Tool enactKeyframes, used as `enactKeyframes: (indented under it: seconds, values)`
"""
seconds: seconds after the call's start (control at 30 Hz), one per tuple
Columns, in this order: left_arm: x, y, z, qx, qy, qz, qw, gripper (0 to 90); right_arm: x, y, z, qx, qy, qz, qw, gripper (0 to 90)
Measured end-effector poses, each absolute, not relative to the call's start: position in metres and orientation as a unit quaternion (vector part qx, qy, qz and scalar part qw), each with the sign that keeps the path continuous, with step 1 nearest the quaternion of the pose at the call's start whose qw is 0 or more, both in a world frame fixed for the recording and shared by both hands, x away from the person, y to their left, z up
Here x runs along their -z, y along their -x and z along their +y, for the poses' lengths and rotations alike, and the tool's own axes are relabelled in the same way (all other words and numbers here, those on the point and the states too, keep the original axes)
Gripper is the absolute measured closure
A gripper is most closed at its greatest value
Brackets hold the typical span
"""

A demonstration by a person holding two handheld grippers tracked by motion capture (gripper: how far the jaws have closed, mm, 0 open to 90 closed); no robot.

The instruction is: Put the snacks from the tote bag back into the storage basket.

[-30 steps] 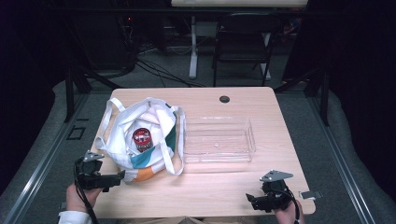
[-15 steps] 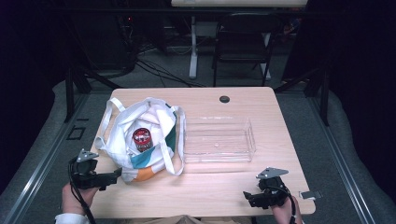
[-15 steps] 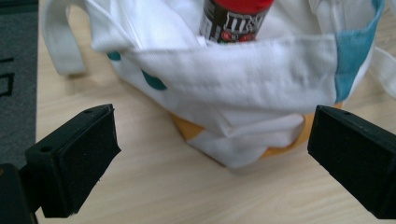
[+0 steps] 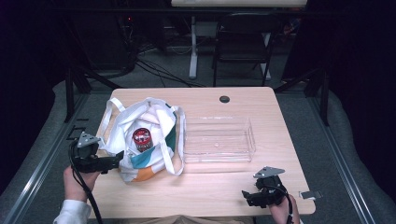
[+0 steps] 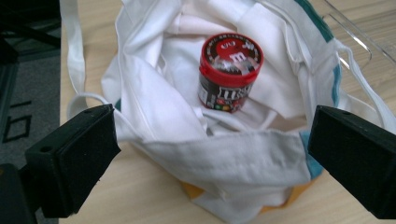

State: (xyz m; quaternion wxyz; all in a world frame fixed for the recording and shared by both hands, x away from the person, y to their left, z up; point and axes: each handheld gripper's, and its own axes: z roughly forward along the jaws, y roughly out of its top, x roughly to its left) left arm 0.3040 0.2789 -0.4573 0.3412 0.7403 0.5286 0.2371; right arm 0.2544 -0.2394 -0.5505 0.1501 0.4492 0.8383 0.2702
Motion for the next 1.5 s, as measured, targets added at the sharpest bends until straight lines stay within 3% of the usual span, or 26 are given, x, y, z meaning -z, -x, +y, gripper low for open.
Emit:
enactKeyframes:
  seconds: [0.47, 0.87, 1.5]
  values:
    - [0.445, -0.333, 0.258, -0.234, -0.748, 0.516, 0.345, 1.9, 0.551, -0.253, -0.243, -0.271, -0.455, 0.835, 0.15, 14.7]
    - [0.435, -0.379, 0.237, -0.223, -0.75, 0.509, 0.359, 2.0, 0.552, -0.255, -0.243, -0.272, -0.457, 0.834, 0.145, 14.8]
    - [0.454, -0.414, 0.227, -0.188, -0.785, 0.517, 0.285, 0.0, 0.553, -0.258, -0.235, -0.263, -0.444, 0.844, 0.15, 14.7]
